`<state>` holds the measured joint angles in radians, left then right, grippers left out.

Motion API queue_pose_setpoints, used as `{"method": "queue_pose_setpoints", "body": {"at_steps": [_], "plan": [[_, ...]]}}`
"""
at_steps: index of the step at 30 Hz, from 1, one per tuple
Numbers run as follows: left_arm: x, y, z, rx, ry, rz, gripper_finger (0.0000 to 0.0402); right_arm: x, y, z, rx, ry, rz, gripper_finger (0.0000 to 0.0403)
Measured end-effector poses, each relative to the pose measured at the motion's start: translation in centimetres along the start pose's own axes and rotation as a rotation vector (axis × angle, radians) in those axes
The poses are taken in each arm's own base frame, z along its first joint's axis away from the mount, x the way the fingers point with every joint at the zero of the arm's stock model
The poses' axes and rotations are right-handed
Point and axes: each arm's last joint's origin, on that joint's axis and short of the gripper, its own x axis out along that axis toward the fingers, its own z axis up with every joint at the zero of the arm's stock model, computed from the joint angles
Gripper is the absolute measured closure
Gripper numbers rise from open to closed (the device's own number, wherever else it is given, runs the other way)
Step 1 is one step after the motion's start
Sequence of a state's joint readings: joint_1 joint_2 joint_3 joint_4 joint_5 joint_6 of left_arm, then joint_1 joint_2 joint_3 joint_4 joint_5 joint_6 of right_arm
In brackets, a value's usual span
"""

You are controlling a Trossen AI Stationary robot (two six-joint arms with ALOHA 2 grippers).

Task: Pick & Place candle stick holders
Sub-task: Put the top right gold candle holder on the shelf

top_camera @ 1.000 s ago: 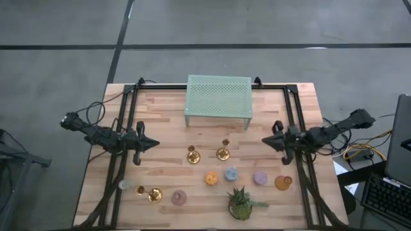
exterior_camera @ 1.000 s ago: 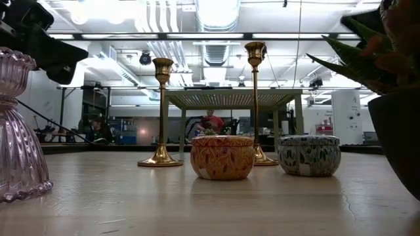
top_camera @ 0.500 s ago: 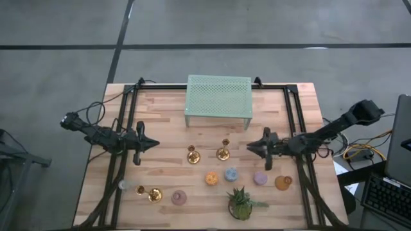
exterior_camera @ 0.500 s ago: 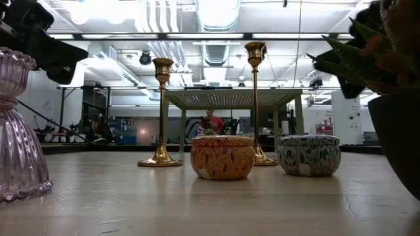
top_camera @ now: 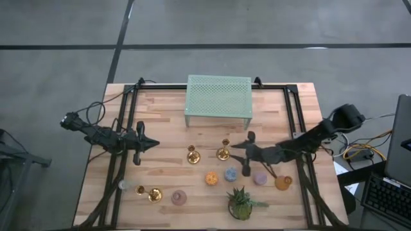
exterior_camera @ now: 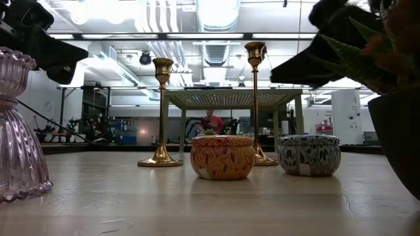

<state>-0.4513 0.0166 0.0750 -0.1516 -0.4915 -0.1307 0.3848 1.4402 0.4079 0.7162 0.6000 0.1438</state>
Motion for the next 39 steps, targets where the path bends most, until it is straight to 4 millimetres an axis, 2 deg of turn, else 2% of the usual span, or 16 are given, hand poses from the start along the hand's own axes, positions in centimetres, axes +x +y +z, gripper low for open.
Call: {"method": "queue_pose_setpoints", "body": {"at_steps": [7,14,21,31,36,39], "plan": [[0.0,0.0,0.0,0.000,-0.001,0.000,0.0396,2.1,0.0,0.2,0.003,-0.012,-0.048,0.0228],[0.0,0.0,0.0,-0.001,-0.001,0.000,0.0396,3.2,-0.6,0.1,0.045,-0.048,-0.082,0.0246],[0.0,0.0,0.0,-0.001,-0.001,0.000,0.0396,3.3,-0.6,0.1,0.046,-0.053,-0.082,0.0285],[0.0,0.0,0.0,-0.001,-0.001,0.000,0.0396,3.3,-0.6,0.1,0.046,-0.053,-0.069,0.0381],[0.0,0.0,0.0,-0.001,-0.001,0.000,0.0396,3.2,-0.6,0.3,0.049,-0.058,-0.068,0.0384],[0.0,0.0,0.0,-0.001,-0.001,0.000,0.0396,2.9,-0.6,1.4,0.077,-0.091,-0.040,0.0384]]}}
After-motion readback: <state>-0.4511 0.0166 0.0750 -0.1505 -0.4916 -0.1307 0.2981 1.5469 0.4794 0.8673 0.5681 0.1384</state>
